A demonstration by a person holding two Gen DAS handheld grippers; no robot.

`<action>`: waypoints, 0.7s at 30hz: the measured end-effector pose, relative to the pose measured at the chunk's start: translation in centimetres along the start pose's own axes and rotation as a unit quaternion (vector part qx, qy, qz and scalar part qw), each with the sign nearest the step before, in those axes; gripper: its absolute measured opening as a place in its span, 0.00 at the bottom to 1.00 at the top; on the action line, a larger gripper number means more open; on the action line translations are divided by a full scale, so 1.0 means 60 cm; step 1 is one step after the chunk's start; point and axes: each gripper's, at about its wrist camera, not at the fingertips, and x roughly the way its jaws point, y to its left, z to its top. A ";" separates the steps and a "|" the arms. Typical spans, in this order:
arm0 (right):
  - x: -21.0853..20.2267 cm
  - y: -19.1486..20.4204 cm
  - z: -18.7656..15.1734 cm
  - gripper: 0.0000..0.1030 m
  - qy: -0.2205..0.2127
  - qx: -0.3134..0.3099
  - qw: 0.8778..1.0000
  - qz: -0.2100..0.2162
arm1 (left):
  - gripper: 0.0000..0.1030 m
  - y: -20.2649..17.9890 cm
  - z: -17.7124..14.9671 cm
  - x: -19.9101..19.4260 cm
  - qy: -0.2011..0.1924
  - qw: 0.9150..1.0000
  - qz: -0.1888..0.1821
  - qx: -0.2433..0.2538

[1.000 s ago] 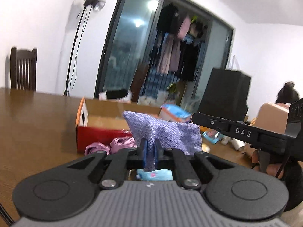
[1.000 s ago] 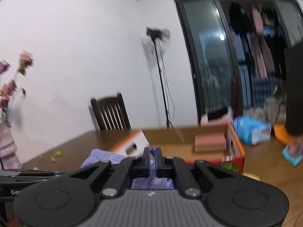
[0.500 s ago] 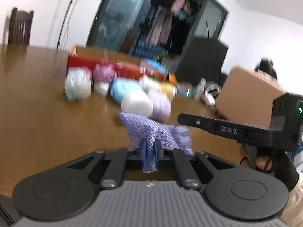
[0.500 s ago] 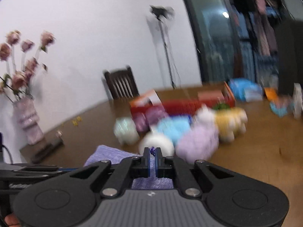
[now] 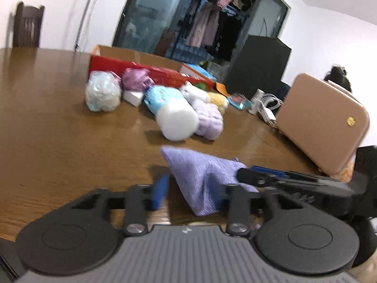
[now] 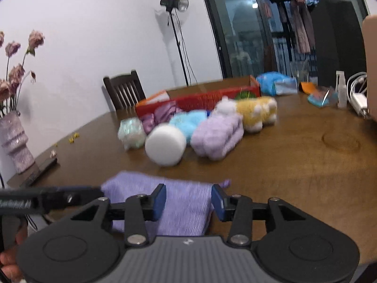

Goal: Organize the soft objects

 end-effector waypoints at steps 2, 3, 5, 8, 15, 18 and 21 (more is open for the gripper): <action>0.008 0.010 -0.005 0.41 0.001 -0.020 1.000 -0.020 | 0.16 -0.003 -0.004 0.003 0.005 1.000 -0.010 0.002; 0.010 0.014 -0.006 0.41 0.001 -0.028 0.999 -0.026 | 0.14 -0.005 -0.006 0.004 0.004 1.000 -0.008 0.006; 0.017 0.020 -0.009 0.40 0.003 -0.043 0.998 -0.040 | 0.13 -0.005 -0.008 0.007 0.006 1.000 -0.009 0.008; 0.021 0.027 -0.014 0.40 0.000 -0.063 0.997 -0.050 | 0.12 -0.006 -0.013 0.011 0.009 1.000 -0.011 0.009; 0.023 0.038 -0.012 0.10 0.003 -0.086 0.996 -0.029 | 0.08 -0.009 -0.007 0.015 0.008 1.000 -0.015 0.020; 0.022 0.036 0.008 0.09 0.000 -0.084 0.996 -0.005 | 0.08 -0.006 0.022 0.010 -0.005 1.000 -0.021 0.023; 0.012 0.033 0.063 0.09 -0.038 -0.086 0.995 0.015 | 0.08 0.000 0.079 0.001 -0.040 0.998 -0.039 0.029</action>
